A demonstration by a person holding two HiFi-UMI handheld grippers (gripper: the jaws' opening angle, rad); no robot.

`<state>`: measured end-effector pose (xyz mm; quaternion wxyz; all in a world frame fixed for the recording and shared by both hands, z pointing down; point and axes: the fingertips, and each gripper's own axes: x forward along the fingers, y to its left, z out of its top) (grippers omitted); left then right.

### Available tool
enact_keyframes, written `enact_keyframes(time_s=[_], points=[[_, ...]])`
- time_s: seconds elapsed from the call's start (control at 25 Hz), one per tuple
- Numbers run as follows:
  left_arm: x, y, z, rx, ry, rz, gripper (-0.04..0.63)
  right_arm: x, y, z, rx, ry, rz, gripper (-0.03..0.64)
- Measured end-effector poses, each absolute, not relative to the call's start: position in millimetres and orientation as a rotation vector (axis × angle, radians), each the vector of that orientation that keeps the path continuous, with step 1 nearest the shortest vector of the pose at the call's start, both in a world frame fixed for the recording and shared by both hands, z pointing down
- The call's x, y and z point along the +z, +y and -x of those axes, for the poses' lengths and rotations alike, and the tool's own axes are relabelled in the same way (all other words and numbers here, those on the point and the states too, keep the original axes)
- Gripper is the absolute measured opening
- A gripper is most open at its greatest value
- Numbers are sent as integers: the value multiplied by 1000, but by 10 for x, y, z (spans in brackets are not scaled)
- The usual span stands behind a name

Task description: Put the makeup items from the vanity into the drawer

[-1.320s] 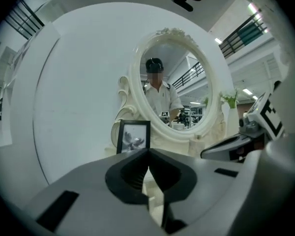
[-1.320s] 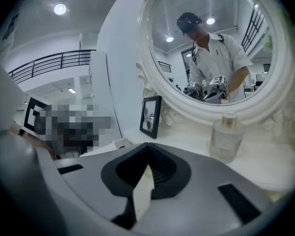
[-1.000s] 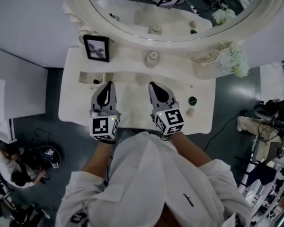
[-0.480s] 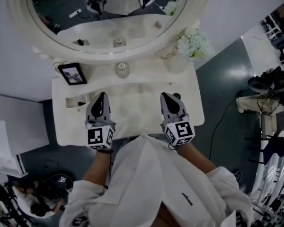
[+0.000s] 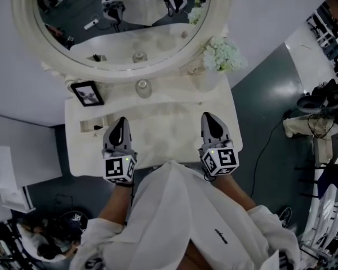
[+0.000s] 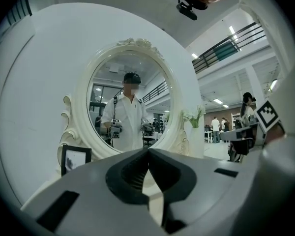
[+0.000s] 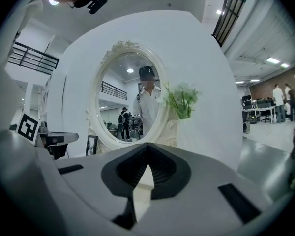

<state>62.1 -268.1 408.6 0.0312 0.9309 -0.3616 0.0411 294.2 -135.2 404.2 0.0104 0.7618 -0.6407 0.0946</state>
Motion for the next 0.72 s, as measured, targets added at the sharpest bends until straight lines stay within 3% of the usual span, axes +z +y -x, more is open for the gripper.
enact_keyframes(time_s=[0.72], points=[[4167,-2557,-495,144,-1160,-2838,28,4074,-1354,-2775,248,-2093,-2245,17]])
